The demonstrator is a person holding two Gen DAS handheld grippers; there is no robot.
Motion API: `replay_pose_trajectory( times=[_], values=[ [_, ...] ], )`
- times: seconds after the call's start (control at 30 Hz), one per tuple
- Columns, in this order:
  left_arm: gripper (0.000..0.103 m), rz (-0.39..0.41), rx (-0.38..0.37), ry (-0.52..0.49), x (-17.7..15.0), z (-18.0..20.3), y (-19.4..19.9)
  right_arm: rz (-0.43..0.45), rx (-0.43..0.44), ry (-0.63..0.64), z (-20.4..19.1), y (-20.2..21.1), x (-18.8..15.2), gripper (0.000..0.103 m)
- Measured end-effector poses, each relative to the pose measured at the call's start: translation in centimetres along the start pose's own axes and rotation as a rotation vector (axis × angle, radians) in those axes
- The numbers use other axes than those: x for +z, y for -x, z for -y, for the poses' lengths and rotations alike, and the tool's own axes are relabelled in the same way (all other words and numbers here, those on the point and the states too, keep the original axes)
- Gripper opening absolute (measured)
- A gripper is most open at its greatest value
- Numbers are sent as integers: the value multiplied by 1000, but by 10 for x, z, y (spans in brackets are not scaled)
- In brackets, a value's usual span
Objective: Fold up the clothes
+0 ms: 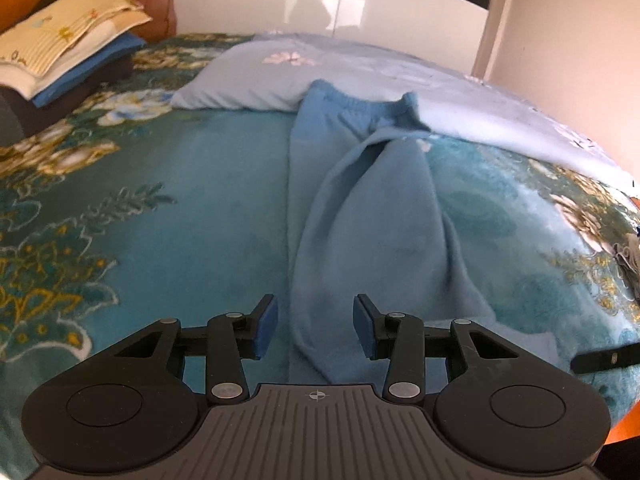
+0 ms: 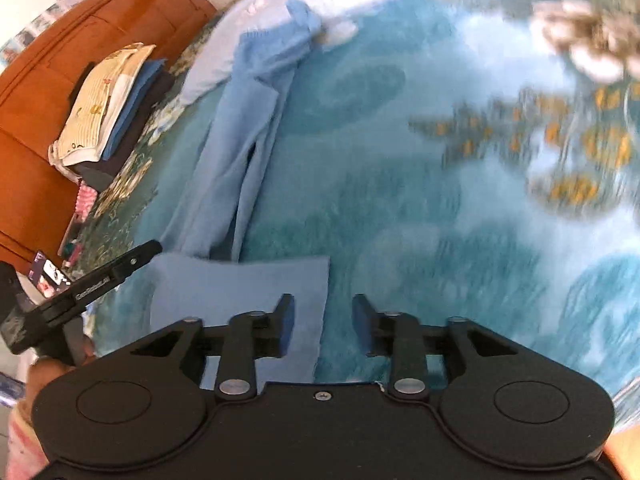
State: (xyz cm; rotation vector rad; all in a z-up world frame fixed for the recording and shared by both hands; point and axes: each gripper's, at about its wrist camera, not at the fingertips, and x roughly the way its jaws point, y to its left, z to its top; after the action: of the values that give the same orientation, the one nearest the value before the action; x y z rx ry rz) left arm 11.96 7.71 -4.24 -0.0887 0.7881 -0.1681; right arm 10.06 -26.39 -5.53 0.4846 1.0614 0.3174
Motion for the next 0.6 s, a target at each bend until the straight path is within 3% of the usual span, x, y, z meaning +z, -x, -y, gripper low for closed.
replay_pose_trajectory(
  times=[0.1, 0.2, 0.33, 0.5, 0.6],
  values=[
    [41, -14, 6, 11, -3, -4, 0, -16, 17, -11, -6, -11, -9, 39],
    [42, -24, 7, 22, -6, -7, 0, 14, 37, -12, -15, -12, -6, 5],
    [43, -28, 16, 22, -7, -11, 1, 59, 86, 17, -27, -2, 0, 4],
    [44, -17, 37, 25, -2, -19, 6, 107, 235, 85, -55, 27, 5, 4],
    [45, -10, 50, 27, 0, -24, 9, 71, 320, 193, -86, 34, 0, 4]
  ],
)
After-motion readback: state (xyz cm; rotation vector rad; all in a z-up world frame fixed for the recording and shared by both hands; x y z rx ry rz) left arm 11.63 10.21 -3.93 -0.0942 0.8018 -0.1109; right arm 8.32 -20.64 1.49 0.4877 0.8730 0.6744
